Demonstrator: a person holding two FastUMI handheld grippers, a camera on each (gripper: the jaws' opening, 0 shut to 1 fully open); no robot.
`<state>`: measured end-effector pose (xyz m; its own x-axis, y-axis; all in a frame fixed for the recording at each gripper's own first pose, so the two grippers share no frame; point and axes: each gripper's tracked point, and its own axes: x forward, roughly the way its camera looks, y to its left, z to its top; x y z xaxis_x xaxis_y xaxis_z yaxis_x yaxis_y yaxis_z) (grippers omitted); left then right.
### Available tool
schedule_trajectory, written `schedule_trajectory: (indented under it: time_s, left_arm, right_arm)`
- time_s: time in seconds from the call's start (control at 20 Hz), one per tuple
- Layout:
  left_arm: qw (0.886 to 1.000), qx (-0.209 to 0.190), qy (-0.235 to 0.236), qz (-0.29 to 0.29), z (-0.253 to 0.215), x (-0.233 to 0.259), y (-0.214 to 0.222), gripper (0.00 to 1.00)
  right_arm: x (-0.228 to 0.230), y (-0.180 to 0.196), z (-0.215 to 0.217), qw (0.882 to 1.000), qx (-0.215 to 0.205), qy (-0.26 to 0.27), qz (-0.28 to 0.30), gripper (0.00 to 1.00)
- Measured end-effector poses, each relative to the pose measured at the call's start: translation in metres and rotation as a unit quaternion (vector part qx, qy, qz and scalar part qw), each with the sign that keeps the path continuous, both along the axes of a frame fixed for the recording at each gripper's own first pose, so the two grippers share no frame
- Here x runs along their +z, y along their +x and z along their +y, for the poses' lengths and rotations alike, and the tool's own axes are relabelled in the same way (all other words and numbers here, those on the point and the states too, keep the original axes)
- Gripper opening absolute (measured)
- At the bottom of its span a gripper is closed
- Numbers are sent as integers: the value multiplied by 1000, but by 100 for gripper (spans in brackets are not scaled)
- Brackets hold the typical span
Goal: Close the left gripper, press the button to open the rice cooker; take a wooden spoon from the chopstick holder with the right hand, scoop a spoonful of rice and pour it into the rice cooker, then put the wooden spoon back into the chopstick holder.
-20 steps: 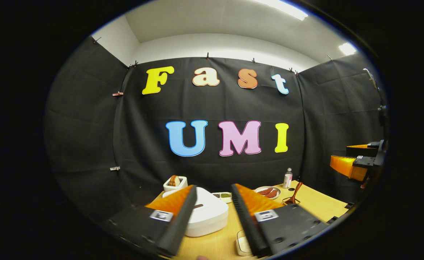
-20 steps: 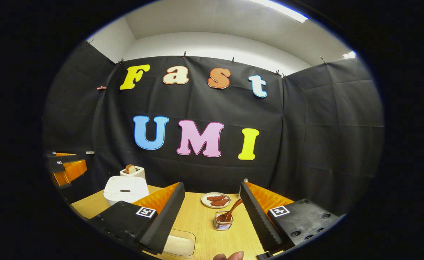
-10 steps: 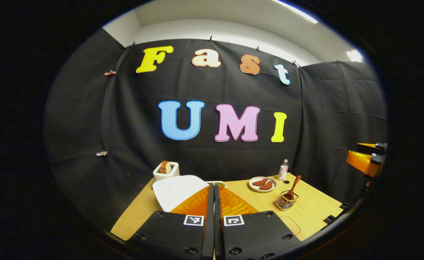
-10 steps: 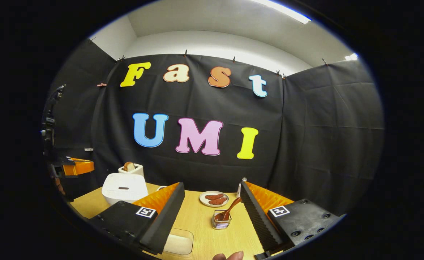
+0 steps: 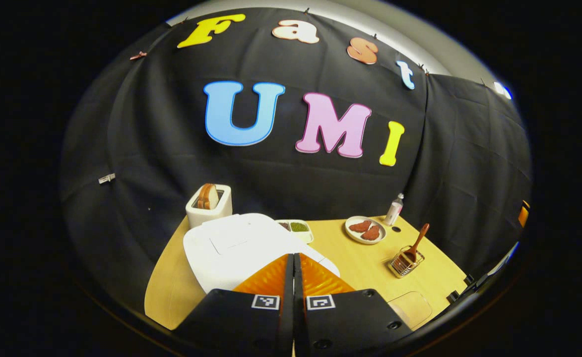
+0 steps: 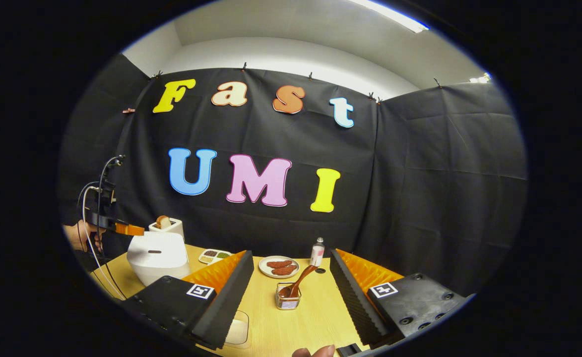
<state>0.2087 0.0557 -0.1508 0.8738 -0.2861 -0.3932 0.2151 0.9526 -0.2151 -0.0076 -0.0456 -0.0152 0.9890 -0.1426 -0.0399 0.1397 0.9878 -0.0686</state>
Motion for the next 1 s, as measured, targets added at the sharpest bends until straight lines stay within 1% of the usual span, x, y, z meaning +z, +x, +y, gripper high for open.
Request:
schedule_trajectory:
  time_s: [0.1,0.25,0.4,0.55,0.65,0.85,0.9,1.0]
  left_arm:
    - [1000,-12,-4,27,-1,-20,11,6]
    - [998,-6,-1,61,3,-44,23,5]
    - [998,-5,10,66,5,-51,31,6]
    - [996,-11,16,85,0,-61,31,5]
    - [995,-7,28,93,3,-70,34,6]
    - [993,-4,18,114,3,-82,32,6]
    - [994,-2,15,107,3,-80,35,5]
    - [994,3,10,113,4,-82,35,6]
  right_arm:
    - [-2,-4,-11,1000,-15,-7,3,98]
    - [-5,-7,-24,999,-32,-7,6,98]
    - [-10,-9,-33,999,-43,-5,13,98]
    - [-11,-9,-38,999,-50,1,15,98]
    - [-12,-11,-39,998,-54,4,15,98]
    - [-14,-13,-42,998,-57,-1,17,98]
    - [-15,-15,-42,998,-57,0,18,98]
    - [-17,-13,-41,998,-57,2,21,98]
